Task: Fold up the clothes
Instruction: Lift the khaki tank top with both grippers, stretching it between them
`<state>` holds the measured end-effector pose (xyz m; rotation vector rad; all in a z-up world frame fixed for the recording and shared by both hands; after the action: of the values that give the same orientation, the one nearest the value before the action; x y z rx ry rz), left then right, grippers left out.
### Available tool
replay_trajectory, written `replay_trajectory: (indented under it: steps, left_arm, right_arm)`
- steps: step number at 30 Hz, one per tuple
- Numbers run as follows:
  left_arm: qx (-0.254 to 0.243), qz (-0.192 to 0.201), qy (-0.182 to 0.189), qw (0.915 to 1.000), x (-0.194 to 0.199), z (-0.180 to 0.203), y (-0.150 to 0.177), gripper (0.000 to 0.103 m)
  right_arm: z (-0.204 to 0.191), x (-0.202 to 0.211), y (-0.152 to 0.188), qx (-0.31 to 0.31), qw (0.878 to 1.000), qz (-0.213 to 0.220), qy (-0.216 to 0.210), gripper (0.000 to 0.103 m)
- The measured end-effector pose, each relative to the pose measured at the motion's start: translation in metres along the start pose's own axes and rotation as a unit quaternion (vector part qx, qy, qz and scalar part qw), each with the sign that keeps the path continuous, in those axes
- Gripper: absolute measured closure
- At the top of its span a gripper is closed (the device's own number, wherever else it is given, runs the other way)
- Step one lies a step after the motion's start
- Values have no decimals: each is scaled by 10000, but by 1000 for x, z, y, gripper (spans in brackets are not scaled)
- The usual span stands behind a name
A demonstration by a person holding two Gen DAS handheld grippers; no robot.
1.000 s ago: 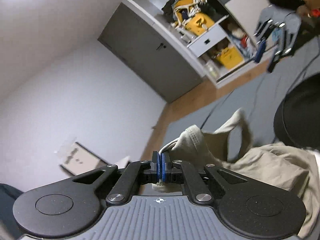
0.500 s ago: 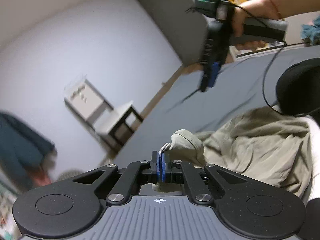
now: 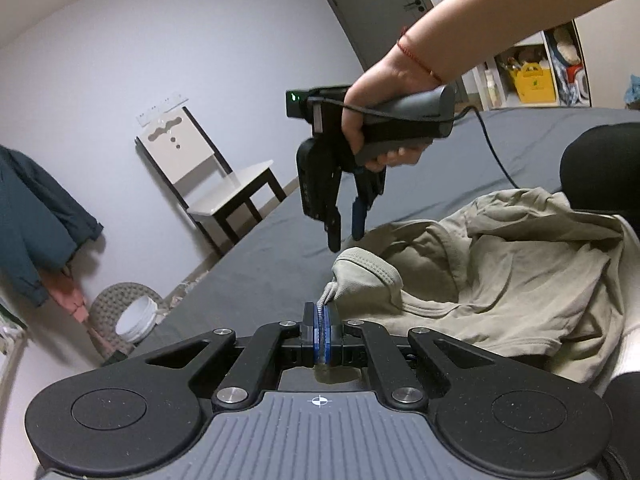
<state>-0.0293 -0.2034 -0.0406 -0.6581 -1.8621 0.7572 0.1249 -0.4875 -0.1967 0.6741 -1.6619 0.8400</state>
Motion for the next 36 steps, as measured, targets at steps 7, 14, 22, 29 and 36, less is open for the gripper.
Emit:
replay_trajectory:
  steps: [7,14,22,29,36]
  left_arm:
    - [142,-15,-42,9999,-1,13,5,101]
    - [198,-185,-674,9974,10,9,7,101]
    - [-361,476,-2035,9772,76,-15,-65,101]
    - [-650,1582,-2900,9416,176,-16,-166,101]
    - [-590,2220,-3149,9209,237,3,-212,101]
  right_arm:
    - [0,3,9,-324,9991,242,-114,96]
    - [19,62,25,-798,9858,999,-1086,98]
    - [65,274,82,-1101,8980,2919,-3103,98]
    - [96,423,127,-826,8204,4583,-3316,99]
    - [112,491,192,-455,7695,5218,-3654,99]
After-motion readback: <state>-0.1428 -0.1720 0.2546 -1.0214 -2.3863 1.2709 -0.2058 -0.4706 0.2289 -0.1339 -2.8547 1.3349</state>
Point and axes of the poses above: each gripper's, at about its wrist camera, not at the fingertips, and x roughly against the way its jaws point, z to its right, y to its underside, the point moved 5 cm from there along -x, roughly the way its jaws point, and after that the axes turned 13 degrees about y, right-handed, at the moved point
